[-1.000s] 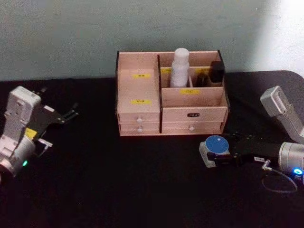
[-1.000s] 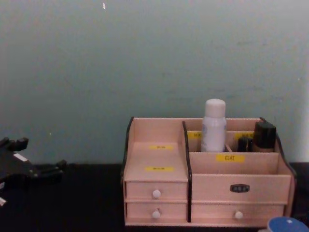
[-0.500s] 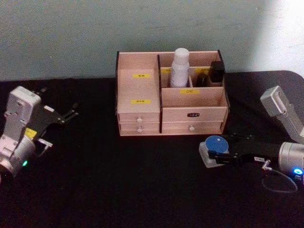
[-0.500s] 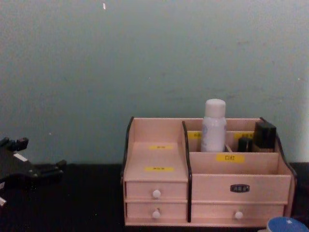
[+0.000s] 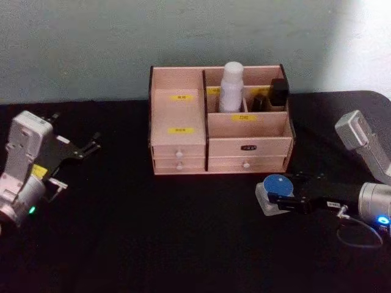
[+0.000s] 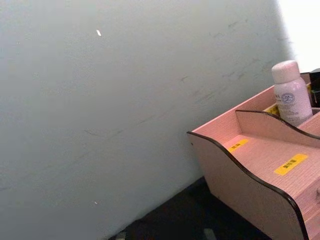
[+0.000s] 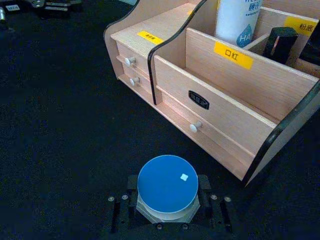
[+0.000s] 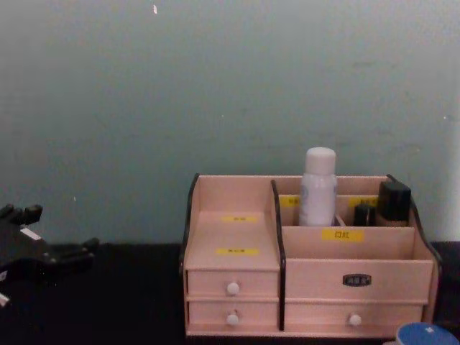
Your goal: Pick up the facial cleanser and watermelon frost from the table and place them into the tiered storage box.
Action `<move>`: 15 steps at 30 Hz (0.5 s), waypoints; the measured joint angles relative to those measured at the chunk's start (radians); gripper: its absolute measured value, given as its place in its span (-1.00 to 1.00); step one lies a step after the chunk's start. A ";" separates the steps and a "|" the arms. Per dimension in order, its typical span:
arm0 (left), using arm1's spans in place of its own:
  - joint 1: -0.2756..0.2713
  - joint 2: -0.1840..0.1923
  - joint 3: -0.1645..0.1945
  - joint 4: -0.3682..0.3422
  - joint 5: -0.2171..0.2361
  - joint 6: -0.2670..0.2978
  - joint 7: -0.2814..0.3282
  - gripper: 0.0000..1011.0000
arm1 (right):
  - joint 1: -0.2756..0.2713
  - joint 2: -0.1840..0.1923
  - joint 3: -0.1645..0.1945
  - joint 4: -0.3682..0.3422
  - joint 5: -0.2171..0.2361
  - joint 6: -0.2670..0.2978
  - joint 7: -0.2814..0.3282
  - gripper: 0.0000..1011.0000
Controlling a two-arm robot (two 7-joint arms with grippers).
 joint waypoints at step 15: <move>0.000 0.000 0.000 0.000 0.000 0.000 0.000 0.98 | 0.025 0.004 0.016 -0.029 0.079 -0.014 0.073 0.43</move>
